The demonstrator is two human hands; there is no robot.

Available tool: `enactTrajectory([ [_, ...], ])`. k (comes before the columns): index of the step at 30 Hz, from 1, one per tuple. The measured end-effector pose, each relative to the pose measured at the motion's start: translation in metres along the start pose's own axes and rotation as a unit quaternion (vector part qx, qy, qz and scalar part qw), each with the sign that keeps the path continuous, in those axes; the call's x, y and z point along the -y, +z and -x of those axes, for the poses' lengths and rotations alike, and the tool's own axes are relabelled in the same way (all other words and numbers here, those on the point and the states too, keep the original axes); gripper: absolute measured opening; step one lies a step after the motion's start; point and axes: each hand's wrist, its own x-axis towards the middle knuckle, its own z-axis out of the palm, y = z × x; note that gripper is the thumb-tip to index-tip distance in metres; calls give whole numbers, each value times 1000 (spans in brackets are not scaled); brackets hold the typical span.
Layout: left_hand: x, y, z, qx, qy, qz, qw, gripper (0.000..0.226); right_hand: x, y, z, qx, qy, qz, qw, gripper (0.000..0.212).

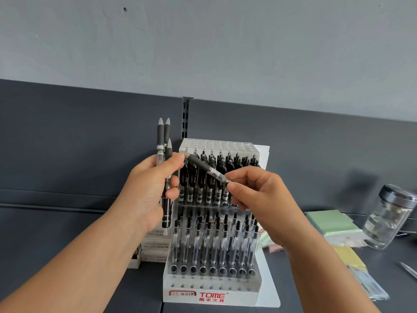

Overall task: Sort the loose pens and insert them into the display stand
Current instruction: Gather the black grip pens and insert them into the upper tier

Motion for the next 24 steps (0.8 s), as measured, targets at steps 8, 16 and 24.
enactTrajectory([
  [8,3,-1,1,15,-10,-11,1000,12,4,-7,1,-14,40,-54,998,21],
  [16,20,4,9,57,-48,-106,992,9,4,-11,-10,-91,42,-351,931,12],
  [24,20,1,7,61,-78,-83,992,6,6,-13,-24,-206,-76,15,976,15],
])
